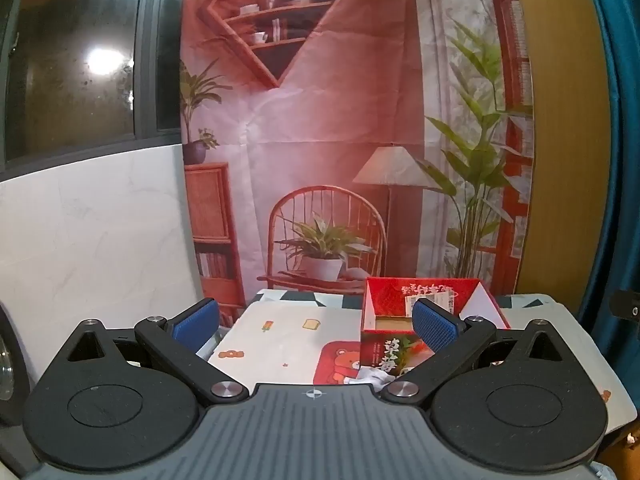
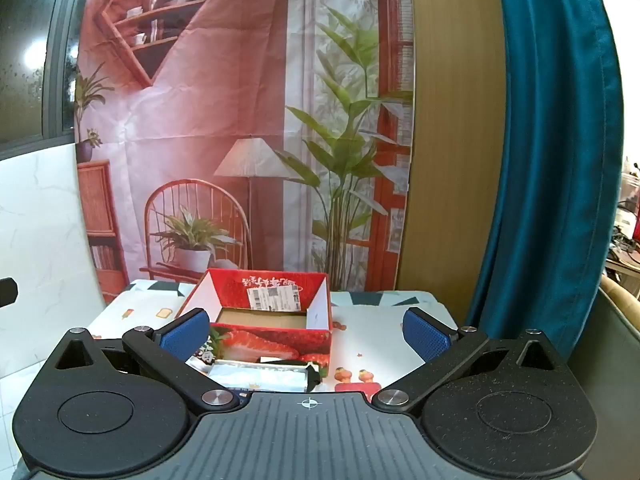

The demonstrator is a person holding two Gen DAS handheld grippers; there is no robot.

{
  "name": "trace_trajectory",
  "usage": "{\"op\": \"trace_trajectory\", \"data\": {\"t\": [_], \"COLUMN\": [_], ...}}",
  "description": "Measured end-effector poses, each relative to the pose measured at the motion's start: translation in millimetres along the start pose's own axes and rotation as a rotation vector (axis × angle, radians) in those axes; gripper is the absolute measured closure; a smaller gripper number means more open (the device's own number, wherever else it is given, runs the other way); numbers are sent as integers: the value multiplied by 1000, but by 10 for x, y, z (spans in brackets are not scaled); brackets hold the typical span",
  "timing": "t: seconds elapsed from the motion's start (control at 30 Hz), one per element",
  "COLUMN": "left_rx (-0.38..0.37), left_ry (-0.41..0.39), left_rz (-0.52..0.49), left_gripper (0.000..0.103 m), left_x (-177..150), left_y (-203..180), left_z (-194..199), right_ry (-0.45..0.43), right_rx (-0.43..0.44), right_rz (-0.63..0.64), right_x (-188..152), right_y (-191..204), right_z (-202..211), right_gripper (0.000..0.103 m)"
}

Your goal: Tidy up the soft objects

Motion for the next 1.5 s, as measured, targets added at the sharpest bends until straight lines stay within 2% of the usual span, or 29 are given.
{"op": "trace_trajectory", "data": {"t": [0.13, 1.5], "left_rx": [-8, 0], "left_ry": [-13, -9], "left_rz": [36, 16], "left_gripper": [0, 0], "left_x": [-5, 0], "left_y": [44, 39], "left_z": [24, 22], "right_ry": [4, 8], "right_rx": [3, -1], "right_rz": [-1, 0], "right_x": [-3, -45], "right_y": [-5, -8], "right_z": [-2, 29], "right_gripper": [0, 0]}}
Point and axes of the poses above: each gripper's, at about its wrist camera, not at the fingertips, and z roughly against the way its jaws point, y to its left, x to its top, the point moved 9 cm from there along -z, roughly the way its jaws point, and after that the axes turned 4 degrees about -y, right-handed, at the moved point
